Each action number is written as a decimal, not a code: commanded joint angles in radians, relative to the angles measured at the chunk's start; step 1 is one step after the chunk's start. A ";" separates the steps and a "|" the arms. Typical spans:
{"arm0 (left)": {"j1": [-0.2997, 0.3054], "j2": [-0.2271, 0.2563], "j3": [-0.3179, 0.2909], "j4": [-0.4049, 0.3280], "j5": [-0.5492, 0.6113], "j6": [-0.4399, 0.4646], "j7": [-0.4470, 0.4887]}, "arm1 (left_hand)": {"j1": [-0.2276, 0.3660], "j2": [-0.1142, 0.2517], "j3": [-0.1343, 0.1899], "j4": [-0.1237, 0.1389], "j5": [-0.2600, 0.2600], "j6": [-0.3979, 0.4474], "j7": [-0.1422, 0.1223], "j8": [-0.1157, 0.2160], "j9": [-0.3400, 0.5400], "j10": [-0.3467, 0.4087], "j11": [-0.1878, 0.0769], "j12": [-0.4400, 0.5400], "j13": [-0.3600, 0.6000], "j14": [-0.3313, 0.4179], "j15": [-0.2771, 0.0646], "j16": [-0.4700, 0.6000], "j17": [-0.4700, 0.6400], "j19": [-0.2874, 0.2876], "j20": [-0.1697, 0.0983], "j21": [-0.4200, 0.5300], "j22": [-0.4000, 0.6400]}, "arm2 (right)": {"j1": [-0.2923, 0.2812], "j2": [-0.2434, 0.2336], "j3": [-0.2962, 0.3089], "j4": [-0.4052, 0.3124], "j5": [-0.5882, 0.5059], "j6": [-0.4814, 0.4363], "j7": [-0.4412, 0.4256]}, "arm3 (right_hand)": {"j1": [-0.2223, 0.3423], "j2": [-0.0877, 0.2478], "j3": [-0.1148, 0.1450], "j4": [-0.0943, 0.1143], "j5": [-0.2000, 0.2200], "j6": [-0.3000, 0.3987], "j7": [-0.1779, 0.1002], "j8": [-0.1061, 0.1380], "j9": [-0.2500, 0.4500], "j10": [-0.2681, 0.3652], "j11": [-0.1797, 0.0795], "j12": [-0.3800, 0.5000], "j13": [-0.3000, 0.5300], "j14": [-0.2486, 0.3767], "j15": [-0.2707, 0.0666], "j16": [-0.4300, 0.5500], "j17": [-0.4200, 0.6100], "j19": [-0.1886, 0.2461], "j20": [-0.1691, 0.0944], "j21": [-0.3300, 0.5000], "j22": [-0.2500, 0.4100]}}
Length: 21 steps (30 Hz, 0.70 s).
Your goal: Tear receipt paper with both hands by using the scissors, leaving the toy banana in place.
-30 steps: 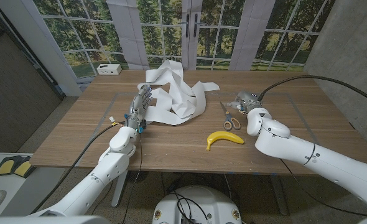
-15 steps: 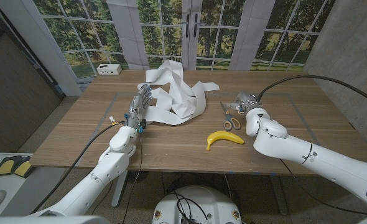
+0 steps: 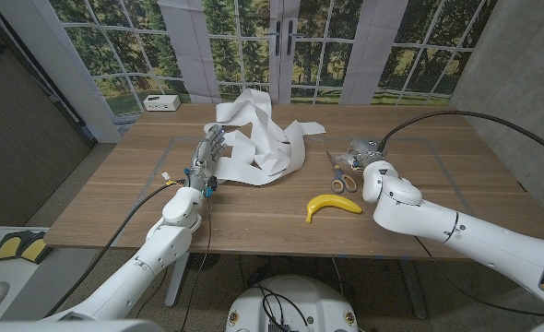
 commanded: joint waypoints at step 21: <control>0.000 -0.001 0.004 0.000 0.005 0.004 0.005 | -0.006 -0.002 0.009 0.003 0.000 0.007 0.007 0.000 0.004 0.008 -0.003 -0.007 0.003 0.011 -0.055 -0.003 0.002 0.008 -0.003 -0.001 0.002 | 0.027 0.016 -0.048 0.034 -0.044 0.001 0.058 | 0.016 0.012 0.011 -0.005 -0.001 -0.032 0.004 -0.010 0.002 -0.034 0.006 -0.017 -0.004 -0.025 -0.128 0.005 0.003 -0.022 -0.001 0.027 0.018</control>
